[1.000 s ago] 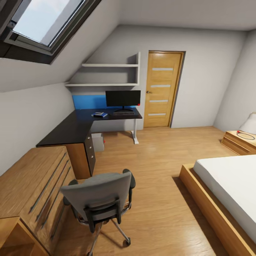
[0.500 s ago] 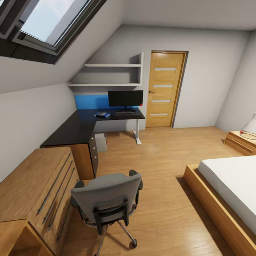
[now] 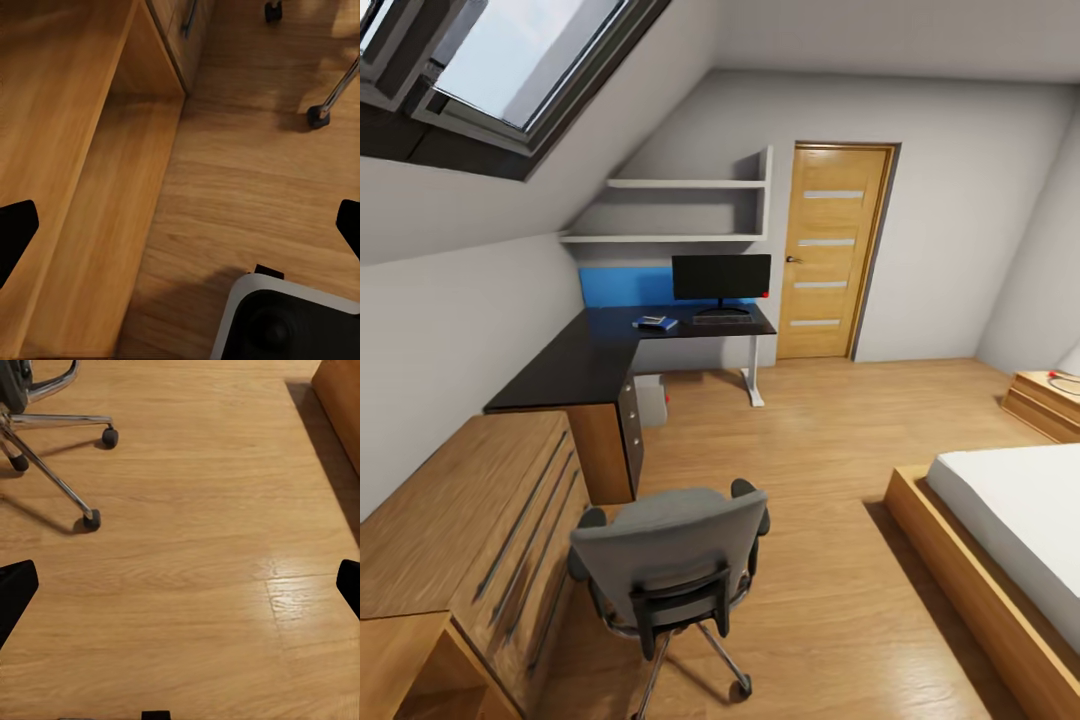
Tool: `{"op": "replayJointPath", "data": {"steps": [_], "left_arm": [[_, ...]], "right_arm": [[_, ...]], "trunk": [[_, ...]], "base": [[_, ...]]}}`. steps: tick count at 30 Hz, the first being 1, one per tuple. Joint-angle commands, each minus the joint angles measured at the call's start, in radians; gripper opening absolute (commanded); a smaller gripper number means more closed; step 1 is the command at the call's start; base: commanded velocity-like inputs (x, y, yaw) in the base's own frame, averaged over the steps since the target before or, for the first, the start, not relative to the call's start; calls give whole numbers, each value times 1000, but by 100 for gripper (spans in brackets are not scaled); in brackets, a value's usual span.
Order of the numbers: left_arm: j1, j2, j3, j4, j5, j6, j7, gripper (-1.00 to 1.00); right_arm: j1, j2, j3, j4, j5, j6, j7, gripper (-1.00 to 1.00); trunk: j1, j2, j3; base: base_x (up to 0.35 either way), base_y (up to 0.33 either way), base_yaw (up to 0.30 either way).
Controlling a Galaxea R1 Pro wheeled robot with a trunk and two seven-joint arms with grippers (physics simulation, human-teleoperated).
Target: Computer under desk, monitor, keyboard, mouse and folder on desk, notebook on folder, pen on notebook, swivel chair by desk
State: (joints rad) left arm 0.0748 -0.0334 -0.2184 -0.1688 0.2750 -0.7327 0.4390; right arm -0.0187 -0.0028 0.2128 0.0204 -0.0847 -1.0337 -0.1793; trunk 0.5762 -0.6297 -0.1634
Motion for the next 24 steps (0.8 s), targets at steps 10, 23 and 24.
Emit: {"op": "replayJointPath", "data": {"steps": [10,23,24], "left_arm": [[0,-2,-10,-40,6,-1,6,100],[-1,-28,-11,-285,4,197,4,100],[-1,-29,-10,-309,4,244,5,100]], "right_arm": [[-1,0,9,-10,-7,-4,0,100],[-3,-14,8,-207,-6,24,0,100],[-3,-14,8,-226,-6,30,0,100]], "trunk": [[0,-1,-1],[0,-1,-1],[0,-1,-1]], "base": [[1,1,230],[0,0,50],[0,0,7]]}}
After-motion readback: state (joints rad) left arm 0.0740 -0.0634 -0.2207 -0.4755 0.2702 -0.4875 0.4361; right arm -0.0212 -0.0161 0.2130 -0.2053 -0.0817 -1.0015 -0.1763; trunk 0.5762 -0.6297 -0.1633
